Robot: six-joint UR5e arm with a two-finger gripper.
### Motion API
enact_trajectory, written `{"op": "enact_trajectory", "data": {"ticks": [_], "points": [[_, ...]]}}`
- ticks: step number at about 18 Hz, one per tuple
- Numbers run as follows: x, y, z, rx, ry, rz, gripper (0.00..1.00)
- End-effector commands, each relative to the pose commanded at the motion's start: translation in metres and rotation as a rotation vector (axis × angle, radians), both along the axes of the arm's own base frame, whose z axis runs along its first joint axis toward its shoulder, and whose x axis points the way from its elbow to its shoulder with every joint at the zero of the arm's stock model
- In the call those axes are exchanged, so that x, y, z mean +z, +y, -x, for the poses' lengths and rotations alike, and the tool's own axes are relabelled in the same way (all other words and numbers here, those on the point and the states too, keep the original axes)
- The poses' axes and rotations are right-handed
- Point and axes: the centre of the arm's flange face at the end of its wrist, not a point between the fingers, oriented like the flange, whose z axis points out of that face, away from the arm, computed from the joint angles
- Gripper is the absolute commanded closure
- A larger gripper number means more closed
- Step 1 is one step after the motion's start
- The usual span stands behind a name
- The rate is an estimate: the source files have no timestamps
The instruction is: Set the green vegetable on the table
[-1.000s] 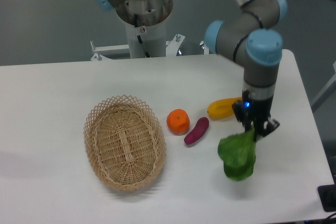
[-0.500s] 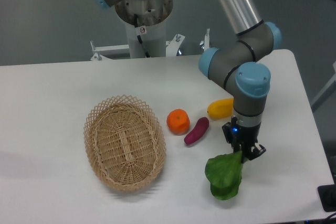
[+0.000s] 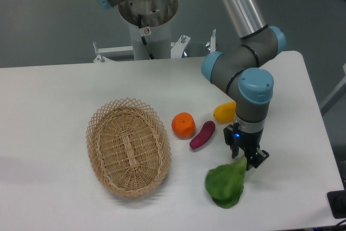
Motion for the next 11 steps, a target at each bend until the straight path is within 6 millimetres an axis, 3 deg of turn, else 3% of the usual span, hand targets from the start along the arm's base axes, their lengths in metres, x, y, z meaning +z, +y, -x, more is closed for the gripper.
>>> {"op": "enact_trajectory", "data": {"ticks": [4, 6, 8, 11], "points": [[0.027, 0.001, 0.003, 0.045, 0.026, -0.032, 0.00], [0.049, 0.001, 0.004, 0.046, 0.059, -0.053, 0.00], [0.082, 0.000, 0.010, 0.053, 0.112, -0.070, 0.00], [0.132, -0.019, 0.016, 0.093, 0.213, -0.017, 0.00]]}}
